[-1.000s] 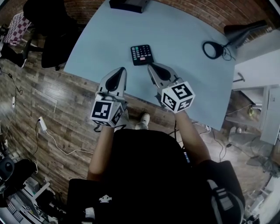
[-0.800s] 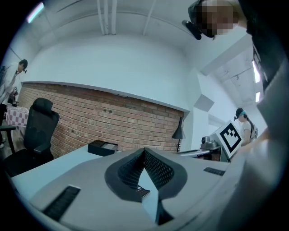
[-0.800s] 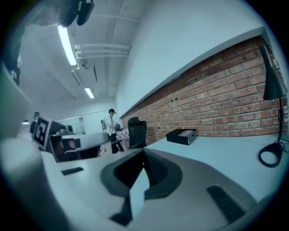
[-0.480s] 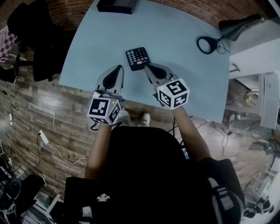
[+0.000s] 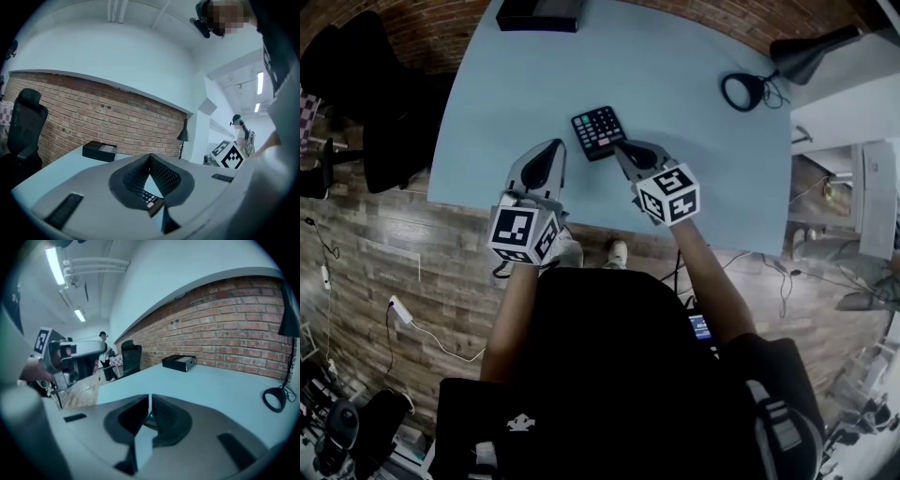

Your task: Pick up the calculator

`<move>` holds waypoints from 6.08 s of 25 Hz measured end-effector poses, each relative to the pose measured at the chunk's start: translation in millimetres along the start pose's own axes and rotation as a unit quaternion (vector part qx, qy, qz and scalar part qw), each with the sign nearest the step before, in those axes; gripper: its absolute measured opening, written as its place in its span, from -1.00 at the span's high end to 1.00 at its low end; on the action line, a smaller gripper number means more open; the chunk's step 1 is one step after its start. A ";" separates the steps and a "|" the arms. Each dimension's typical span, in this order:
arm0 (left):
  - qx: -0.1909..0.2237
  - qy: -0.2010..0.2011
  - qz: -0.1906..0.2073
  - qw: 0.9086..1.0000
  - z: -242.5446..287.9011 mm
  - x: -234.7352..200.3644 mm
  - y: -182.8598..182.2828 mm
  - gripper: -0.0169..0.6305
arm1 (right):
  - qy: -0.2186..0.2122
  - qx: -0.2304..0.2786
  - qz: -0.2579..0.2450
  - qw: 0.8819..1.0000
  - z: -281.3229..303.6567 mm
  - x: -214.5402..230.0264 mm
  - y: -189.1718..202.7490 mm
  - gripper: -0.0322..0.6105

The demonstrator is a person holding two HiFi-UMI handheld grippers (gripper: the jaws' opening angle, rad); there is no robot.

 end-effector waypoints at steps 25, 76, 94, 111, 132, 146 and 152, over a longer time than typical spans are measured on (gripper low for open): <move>-0.016 0.003 -0.021 1.000 0.8 -33.1 13.5 0.94 | 0.005 -0.164 -0.306 0.938 72.9 -9.1 74.3 0.42; -0.016 -0.009 -0.018 1.000 3.8 -33.7 11.7 0.94 | 0.077 -0.083 -0.317 0.941 85.4 -4.1 44.3 0.75; -0.016 -0.013 -0.008 1.000 6.7 -12.9 6.9 0.94 | 0.082 -0.001 -0.166 0.983 43.7 4.0 -0.8 0.75; 0.006 -0.039 0.034 0.999 11.4 27.7 -7.5 0.94 | 0.038 0.130 -0.043 0.990 -36.6 14.2 -57.5 0.75; 0.016 -0.069 0.067 0.995 30.5 102.0 -7.8 0.94 | -0.002 0.168 -0.021 0.986 -96.2 30.7 -46.4 0.75; 0.023 -0.110 0.075 0.991 13.9 129.1 -7.8 0.94 | -0.032 0.183 -0.022 0.982 -113.6 25.3 -40.1 0.75; 0.026 -0.110 0.076 0.991 5.8 130.3 -10.3 0.94 | -0.027 0.185 -0.010 0.982 -116.2 23.6 -41.5 0.75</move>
Point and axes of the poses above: the fingertips, and each gripper's own axes: z forward along the fingers, x to its right, y out of its underside, the point moved 8 cm from there along -z, backward along the fingers, and after that the axes turned 15 degrees about y, right-handed, at the moved point
